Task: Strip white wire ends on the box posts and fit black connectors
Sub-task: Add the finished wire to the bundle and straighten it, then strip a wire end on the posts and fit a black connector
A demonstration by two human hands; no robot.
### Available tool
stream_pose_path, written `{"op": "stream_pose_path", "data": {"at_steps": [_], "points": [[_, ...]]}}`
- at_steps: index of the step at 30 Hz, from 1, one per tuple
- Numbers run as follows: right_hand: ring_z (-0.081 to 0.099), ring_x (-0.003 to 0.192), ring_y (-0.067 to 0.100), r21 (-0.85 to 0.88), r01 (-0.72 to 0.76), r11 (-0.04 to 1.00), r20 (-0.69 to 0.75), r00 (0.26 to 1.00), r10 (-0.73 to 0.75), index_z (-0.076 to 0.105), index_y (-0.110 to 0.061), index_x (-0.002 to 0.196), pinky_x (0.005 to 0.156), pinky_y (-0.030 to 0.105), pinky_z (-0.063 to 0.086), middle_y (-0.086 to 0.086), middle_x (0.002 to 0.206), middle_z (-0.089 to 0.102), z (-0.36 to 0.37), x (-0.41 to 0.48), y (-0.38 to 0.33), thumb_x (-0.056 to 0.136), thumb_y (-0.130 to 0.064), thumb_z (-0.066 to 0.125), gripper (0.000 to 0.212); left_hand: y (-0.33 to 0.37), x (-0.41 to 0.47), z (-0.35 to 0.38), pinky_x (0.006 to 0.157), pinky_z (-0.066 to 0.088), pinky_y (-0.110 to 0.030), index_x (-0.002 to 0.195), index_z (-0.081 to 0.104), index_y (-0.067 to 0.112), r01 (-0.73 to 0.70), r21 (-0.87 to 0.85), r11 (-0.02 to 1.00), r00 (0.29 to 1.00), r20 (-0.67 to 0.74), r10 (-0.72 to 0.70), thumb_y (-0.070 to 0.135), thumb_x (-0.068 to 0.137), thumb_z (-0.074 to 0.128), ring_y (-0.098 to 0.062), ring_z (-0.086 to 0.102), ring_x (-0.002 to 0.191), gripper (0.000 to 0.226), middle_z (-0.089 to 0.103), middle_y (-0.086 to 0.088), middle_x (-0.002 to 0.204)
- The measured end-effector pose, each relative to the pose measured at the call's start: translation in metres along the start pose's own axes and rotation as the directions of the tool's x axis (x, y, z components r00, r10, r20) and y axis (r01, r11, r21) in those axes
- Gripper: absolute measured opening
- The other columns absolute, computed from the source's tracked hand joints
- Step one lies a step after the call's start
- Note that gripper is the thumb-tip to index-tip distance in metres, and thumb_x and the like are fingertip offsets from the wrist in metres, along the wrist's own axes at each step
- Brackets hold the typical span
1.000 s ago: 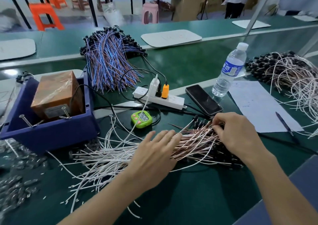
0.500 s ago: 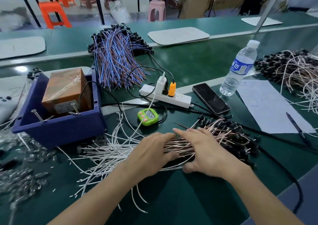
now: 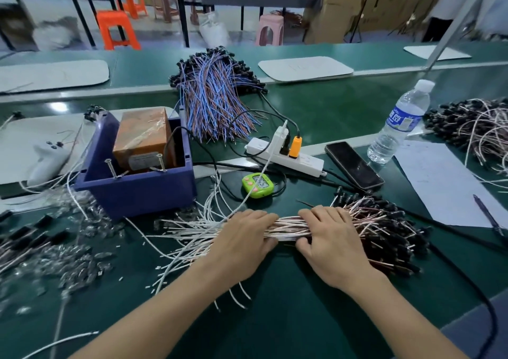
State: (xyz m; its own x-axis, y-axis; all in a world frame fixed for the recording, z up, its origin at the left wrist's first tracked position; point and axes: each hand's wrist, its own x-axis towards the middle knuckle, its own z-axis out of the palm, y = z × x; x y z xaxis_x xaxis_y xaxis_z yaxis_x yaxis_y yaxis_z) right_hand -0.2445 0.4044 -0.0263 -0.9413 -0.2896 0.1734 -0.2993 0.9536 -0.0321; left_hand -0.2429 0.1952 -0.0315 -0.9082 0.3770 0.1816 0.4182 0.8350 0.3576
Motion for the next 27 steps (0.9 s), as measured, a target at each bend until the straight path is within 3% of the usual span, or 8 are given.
{"op": "stream_pose_path", "data": {"at_steps": [3,5,8,11,15,18,23,27], "points": [[0.036,0.138,0.019,0.075,0.042,0.996,0.141,0.989,-0.052,0.042,-0.029,0.151,0.122,0.036,0.017,-0.004,0.143,0.047,-0.007,0.002,-0.018,0.084,-0.048,0.043,0.07,-0.002,-0.008,-0.007,0.117,0.027,-0.032,0.147,0.048,0.027,-0.014,0.07,0.997,1.0,-0.01,0.015,0.051,0.095,0.058,-0.015,0.047,0.135,0.058,0.056,0.009,0.144],[0.028,0.144,0.013,0.259,0.1,0.961,0.13,0.982,-0.137,0.034,-0.029,0.156,0.125,0.032,0.012,-0.007,0.152,0.041,-0.012,0.004,-0.04,0.084,-0.045,0.049,0.075,-0.004,-0.017,-0.017,0.122,0.025,-0.032,0.145,0.053,0.024,-0.018,0.041,0.999,0.997,-0.072,0.021,0.046,0.092,0.059,-0.014,0.046,0.137,0.058,0.056,0.008,0.146],[0.04,0.134,0.003,0.558,0.101,0.824,0.003,0.992,-0.124,0.049,-0.023,0.149,0.12,0.021,0.024,-0.006,0.146,0.054,-0.021,0.012,-0.077,0.086,-0.027,0.065,0.064,-0.016,-0.035,-0.038,0.116,0.027,-0.022,0.135,0.065,0.022,0.06,-0.102,0.993,0.976,-0.202,-0.08,0.027,0.084,0.064,-0.011,0.052,0.13,0.052,0.065,0.006,0.138],[0.044,0.114,-0.01,0.672,0.103,0.734,-0.027,0.993,-0.115,0.06,-0.024,0.138,0.101,-0.001,0.026,-0.008,0.134,0.063,-0.03,0.025,-0.115,0.086,-0.017,0.067,0.053,-0.036,-0.055,-0.063,0.1,0.032,-0.021,0.119,0.075,0.023,0.157,-0.141,0.977,0.923,-0.331,-0.196,0.018,0.079,0.066,-0.005,0.056,0.114,0.041,0.074,0.008,0.118],[0.065,0.097,0.01,0.719,0.207,0.664,-0.074,0.972,-0.222,0.069,-0.029,0.113,0.088,0.024,0.05,-0.009,0.104,0.074,-0.039,0.044,-0.179,0.084,-0.018,0.061,0.032,-0.064,-0.089,-0.093,0.087,0.039,-0.027,0.098,0.08,0.027,0.293,-0.196,0.936,0.819,-0.453,-0.352,0.021,0.08,0.059,-0.002,0.058,0.093,0.028,0.077,0.013,0.096],[0.065,0.085,0.008,0.759,0.22,0.613,-0.055,0.959,-0.277,0.072,-0.031,0.105,0.079,0.022,0.05,-0.012,0.091,0.075,-0.04,0.054,-0.232,0.083,-0.015,0.059,0.03,-0.087,-0.123,-0.112,0.08,0.047,-0.025,0.09,0.08,0.029,0.416,-0.304,0.857,0.695,-0.501,-0.515,0.021,0.078,0.058,-0.004,0.06,0.085,0.026,0.076,0.013,0.088],[0.067,0.094,0.013,0.778,0.25,0.576,0.035,0.899,-0.437,0.074,-0.029,0.114,0.087,0.029,0.055,-0.008,0.103,0.076,-0.04,0.063,-0.318,0.087,-0.009,0.054,0.039,-0.131,-0.187,-0.138,0.087,0.056,-0.038,0.097,0.082,0.028,0.648,-0.255,0.717,0.534,-0.519,-0.667,0.023,0.083,0.062,-0.022,0.069,0.092,0.025,0.079,0.003,0.096],[0.067,0.104,0.023,0.689,0.334,0.643,0.153,0.801,-0.579,0.065,-0.029,0.133,0.083,0.027,0.052,0.001,0.12,0.072,-0.035,0.069,-0.374,0.084,0.006,0.048,0.062,-0.165,-0.233,-0.151,0.101,0.048,-0.038,0.107,0.08,0.023,0.801,-0.122,0.586,0.445,-0.532,-0.72,0.011,0.085,0.07,-0.026,0.063,0.11,0.028,0.075,-0.002,0.114]]}}
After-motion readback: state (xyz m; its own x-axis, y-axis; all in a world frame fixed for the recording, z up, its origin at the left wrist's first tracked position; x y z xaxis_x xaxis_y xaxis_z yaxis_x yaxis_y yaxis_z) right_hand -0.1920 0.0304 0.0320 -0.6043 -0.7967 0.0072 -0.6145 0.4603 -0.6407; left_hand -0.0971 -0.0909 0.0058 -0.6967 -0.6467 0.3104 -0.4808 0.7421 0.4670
